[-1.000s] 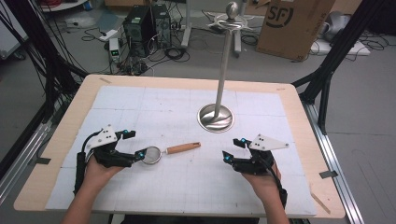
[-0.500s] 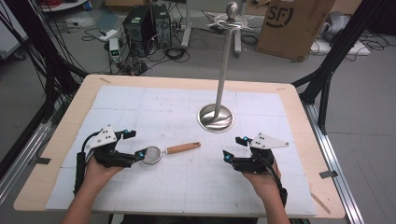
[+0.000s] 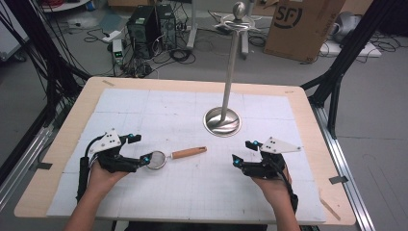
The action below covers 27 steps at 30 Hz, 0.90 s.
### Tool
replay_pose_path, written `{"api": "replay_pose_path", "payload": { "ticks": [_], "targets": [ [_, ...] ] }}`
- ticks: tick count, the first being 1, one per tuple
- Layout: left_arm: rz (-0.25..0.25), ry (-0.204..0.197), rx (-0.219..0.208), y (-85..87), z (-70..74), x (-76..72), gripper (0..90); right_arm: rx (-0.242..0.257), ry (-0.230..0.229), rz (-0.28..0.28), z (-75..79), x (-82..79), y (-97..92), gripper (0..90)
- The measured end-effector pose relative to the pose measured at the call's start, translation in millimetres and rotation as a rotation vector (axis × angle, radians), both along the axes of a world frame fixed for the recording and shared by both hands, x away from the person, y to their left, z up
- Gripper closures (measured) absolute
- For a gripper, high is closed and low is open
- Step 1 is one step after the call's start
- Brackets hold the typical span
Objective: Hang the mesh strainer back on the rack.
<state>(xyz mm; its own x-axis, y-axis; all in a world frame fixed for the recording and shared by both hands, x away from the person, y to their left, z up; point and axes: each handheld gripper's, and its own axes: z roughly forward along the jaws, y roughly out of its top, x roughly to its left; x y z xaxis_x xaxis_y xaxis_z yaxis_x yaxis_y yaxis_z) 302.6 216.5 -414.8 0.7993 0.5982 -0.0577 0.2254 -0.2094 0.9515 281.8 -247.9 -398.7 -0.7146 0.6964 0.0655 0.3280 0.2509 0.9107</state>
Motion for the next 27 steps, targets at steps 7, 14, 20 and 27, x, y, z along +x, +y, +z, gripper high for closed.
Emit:
{"api": "replay_pose_path", "payload": {
  "ticks": [7,14,20,27],
  "targets": [
    [-0.028,0.014,0.028,-10.5,-0.2,0.3,17.5,-0.009,-0.006,-0.006,1.7,-2.5,-1.9,26.2],
    [-0.048,0.045,0.077,-28.0,1.4,8.6,18.3,-0.018,0.007,-0.005,-0.8,-1.6,-1.4,26.2],
    [-0.090,0.082,0.126,-46.4,6.4,21.2,19.7,-0.017,0.006,-0.005,-0.4,-1.5,-2.3,26.2],
    [-0.117,0.101,0.206,-62.0,11.6,33.1,20.4,-0.031,0.021,-0.005,-2.6,-0.7,-1.8,26.2]
  ]
}}
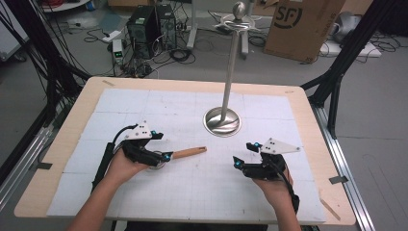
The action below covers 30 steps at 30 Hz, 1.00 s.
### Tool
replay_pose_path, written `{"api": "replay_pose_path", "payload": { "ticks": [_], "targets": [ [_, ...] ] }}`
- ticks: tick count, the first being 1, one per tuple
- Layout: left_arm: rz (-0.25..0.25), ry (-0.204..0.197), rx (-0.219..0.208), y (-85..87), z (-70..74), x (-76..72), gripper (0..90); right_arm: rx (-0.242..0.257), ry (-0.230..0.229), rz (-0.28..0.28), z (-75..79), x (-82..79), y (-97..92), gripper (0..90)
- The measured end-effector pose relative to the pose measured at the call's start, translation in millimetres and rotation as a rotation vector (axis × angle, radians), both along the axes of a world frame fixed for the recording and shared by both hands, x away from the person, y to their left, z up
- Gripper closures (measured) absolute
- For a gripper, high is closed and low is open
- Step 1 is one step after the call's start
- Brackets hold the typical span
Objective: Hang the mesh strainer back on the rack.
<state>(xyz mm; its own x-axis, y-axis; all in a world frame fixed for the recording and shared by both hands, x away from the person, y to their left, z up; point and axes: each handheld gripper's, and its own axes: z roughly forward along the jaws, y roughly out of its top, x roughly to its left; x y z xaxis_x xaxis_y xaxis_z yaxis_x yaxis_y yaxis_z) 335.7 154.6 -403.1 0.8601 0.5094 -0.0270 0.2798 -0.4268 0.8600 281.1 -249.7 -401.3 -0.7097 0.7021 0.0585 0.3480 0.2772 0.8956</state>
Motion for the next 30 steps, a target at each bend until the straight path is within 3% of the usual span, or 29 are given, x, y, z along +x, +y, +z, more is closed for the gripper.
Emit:
{"api": "replay_pose_path", "payload": {
  "ticks": [4,6,9,12,16,20,26,30],
  "targets": [
    [-0.039,0.052,0.020,-7.9,-2.6,9.9,20.4,0.002,0.006,0.001,0.1,0.0,-0.3,26.2],
    [-0.057,0.076,0.053,-14.4,-4.7,14.4,20.6,0.002,0.010,0.002,-0.2,0.3,-0.5,26.2],
    [-0.081,0.085,0.113,-25.9,-5.9,19.3,21.2,0.000,0.011,0.005,-0.5,0.8,-0.7,26.2],
    [-0.089,0.099,0.141,-33.0,-10.2,22.4,21.5,0.001,0.009,0.005,-0.1,0.7,-0.9,26.2],
    [-0.088,0.096,0.231,-38.2,-11.5,27.0,23.6,0.003,0.011,0.001,0.1,0.7,-1.7,26.2],
    [-0.102,0.101,0.269,-43.0,-9.7,29.3,28.1,0.001,0.011,0.005,-0.1,0.7,-1.0,26.2],
    [-0.091,0.116,0.282,-41.2,1.2,35.2,30.1,0.003,0.018,0.003,-0.2,0.5,-1.4,26.2],
    [-0.115,0.128,0.305,-44.3,-2.5,34.4,32.8,0.003,0.019,0.003,-0.4,0.9,-1.3,26.2]
  ]
}}
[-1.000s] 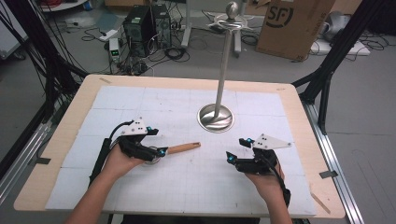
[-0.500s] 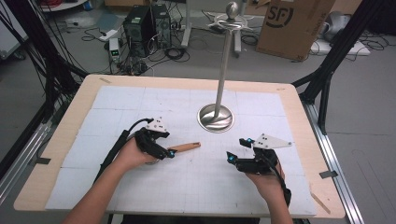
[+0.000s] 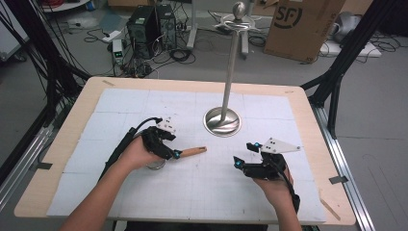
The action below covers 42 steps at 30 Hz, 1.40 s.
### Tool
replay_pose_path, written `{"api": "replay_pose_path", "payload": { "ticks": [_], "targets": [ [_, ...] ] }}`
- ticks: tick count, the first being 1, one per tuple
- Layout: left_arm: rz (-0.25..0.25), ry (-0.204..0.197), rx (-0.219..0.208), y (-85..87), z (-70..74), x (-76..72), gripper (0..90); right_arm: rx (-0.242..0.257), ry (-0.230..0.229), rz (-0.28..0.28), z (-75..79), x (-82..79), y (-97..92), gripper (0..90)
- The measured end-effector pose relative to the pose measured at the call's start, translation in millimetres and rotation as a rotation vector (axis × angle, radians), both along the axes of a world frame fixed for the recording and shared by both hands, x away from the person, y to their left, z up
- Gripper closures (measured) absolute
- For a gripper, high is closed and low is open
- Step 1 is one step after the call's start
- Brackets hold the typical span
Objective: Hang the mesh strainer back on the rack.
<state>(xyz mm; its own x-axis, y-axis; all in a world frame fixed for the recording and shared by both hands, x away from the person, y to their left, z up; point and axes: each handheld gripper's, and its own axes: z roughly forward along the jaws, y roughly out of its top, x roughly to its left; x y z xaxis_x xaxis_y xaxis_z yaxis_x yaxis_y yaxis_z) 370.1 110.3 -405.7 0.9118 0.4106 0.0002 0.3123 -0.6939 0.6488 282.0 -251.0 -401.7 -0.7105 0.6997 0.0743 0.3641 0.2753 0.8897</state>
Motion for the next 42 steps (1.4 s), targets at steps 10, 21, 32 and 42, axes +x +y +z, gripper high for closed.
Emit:
{"api": "replay_pose_path", "payload": {
  "ticks": [10,21,32,42],
  "targets": [
    [-0.032,0.026,0.070,-6.4,-9.1,-1.3,38.0,-0.005,0.000,0.000,-0.7,0.6,0.4,26.3],
    [-0.050,0.050,0.150,-8.9,-13.9,-5.2,65.4,-0.006,-0.001,0.005,-1.4,0.4,1.1,26.2],
    [-0.017,0.083,0.175,-8.3,-11.3,-8.7,67.5,-0.009,0.005,0.005,-2.1,0.4,1.7,26.2],
    [-0.021,0.108,0.200,-11.7,-10.8,-4.9,66.8,-0.008,0.005,0.004,-2.2,0.6,1.9,26.2]
  ]
}}
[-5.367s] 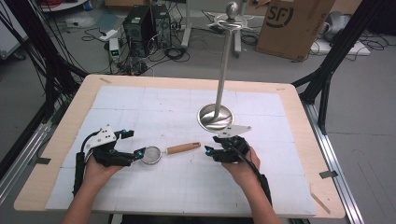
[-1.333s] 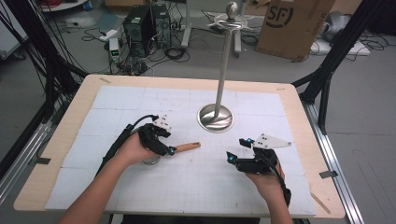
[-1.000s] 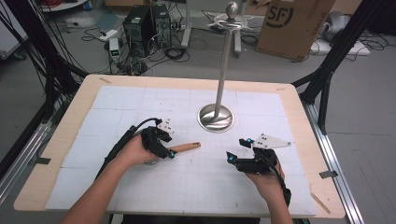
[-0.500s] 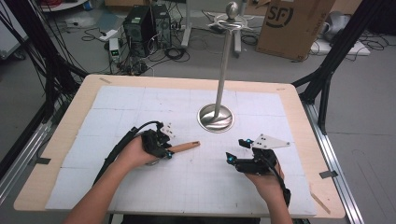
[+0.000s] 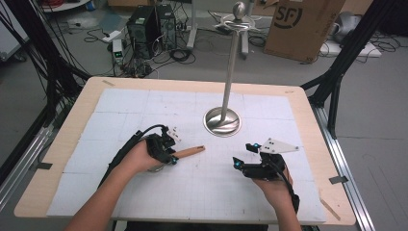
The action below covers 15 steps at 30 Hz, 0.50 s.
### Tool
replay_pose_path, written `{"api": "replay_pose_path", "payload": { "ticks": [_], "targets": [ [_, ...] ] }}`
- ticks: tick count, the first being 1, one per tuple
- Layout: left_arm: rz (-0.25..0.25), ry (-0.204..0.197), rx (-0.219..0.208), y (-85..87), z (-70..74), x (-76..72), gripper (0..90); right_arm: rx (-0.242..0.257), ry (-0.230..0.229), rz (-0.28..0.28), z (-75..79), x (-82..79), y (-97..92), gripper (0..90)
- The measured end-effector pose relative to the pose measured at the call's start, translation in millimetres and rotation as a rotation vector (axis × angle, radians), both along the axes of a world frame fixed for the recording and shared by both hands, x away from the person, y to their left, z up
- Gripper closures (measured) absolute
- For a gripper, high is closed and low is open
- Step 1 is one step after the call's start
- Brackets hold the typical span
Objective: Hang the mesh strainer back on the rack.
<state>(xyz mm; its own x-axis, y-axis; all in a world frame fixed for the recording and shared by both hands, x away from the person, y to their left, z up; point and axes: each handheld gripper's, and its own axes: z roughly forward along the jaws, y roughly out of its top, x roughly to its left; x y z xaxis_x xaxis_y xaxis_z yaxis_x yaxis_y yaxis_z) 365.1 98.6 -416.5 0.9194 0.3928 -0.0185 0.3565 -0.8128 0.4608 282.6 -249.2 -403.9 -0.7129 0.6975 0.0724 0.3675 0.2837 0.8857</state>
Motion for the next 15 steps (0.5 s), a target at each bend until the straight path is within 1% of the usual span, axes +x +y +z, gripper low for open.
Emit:
{"api": "replay_pose_path", "payload": {
  "ticks": [1,3,4,6,9,11,14,15],
  "targets": [
    [0.004,0.009,0.002,-0.8,0.1,0.7,66.8,-0.001,0.003,-0.001,-0.1,-0.1,0.3,26.2],
    [-0.001,0.018,0.023,-3.2,1.2,2.3,66.8,-0.004,-0.001,0.005,-0.6,0.4,0.9,26.2],
    [0.006,0.023,0.023,-4.9,1.0,2.5,66.7,-0.004,0.002,0.004,-0.6,0.3,1.2,26.3],
    [-0.006,0.037,0.053,-7.3,2.7,5.1,66.7,-0.005,0.002,0.006,-0.8,0.4,1.8,26.3],
    [-0.011,0.054,0.078,-10.9,3.8,7.4,66.7,-0.006,0.005,0.004,-0.8,0.3,2.0,26.3],
    [-0.010,0.064,0.079,-11.1,3.6,8.9,66.6,-0.007,0.004,0.005,-0.8,0.3,2.0,26.2],
    [-0.007,0.079,0.060,-8.9,2.9,10.9,66.7,-0.004,0.007,0.006,-1.0,0.5,2.2,26.3],
    [-0.010,0.078,0.058,-8.0,3.0,11.3,67.2,-0.007,0.005,0.006,-1.4,0.8,2.3,26.2]
  ]
}}
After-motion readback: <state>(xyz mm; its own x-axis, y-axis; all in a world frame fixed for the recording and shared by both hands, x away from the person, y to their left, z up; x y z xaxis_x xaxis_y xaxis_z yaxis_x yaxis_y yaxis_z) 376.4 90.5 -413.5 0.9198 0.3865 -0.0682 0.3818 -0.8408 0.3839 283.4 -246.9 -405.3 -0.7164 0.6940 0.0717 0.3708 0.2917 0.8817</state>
